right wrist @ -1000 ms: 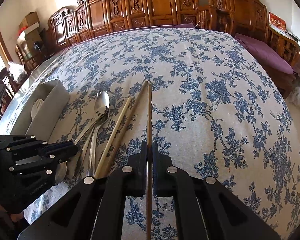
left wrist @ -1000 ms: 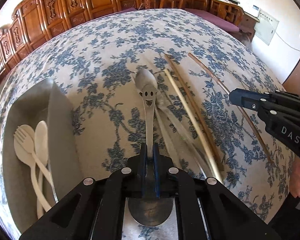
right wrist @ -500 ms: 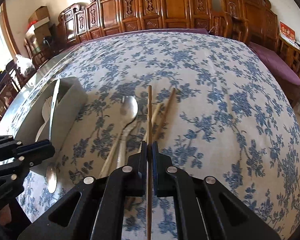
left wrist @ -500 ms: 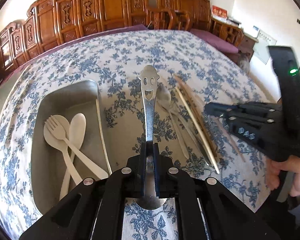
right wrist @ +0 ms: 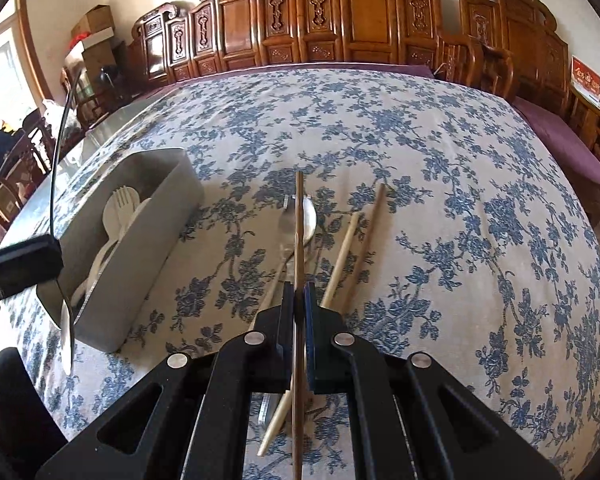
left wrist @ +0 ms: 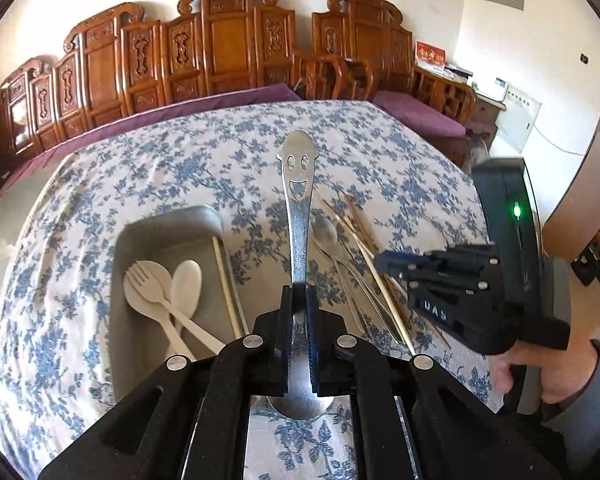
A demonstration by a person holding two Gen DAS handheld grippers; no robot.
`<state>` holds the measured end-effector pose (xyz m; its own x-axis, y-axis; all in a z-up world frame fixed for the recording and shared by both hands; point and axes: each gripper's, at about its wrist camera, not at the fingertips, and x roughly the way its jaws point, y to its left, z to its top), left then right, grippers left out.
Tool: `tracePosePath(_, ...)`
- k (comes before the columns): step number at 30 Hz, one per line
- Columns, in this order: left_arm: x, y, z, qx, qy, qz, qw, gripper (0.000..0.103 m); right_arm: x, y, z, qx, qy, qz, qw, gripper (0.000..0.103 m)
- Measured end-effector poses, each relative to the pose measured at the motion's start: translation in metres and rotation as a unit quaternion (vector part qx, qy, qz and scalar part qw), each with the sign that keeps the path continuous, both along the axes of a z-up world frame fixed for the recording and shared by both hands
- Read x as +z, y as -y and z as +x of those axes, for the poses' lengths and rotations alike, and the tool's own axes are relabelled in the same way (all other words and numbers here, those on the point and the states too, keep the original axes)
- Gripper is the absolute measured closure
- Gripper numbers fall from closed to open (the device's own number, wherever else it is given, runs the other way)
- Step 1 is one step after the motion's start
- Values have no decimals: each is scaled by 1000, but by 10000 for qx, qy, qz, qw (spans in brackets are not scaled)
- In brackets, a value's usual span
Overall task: Organize utensils
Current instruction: 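Carry the smiley spoon into the tray and open the left gripper while the right carries the chopstick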
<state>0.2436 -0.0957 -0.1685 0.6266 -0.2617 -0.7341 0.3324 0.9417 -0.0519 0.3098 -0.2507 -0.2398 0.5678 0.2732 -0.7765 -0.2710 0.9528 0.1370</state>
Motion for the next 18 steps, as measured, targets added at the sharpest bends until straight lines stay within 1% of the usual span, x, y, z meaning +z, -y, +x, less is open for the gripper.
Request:
tracePosePath(7,8,-25,7,264,88,3,9996,98,3,-15,-2,200,50,31,9998,97)
tracePosePath(11,9,-42,12,460,105,-21,9989,98,7,-20,-2,260,72,146,9995,97)
tracePosePath(15,4,-58,21,644,59,-29,9979,98,8,-27,-3,374,95,146,9991,97)
tracePosePath(18,-7,-68,31,753,-29,8,9972,98,9,-29,-3,401,99,159,9990,97)
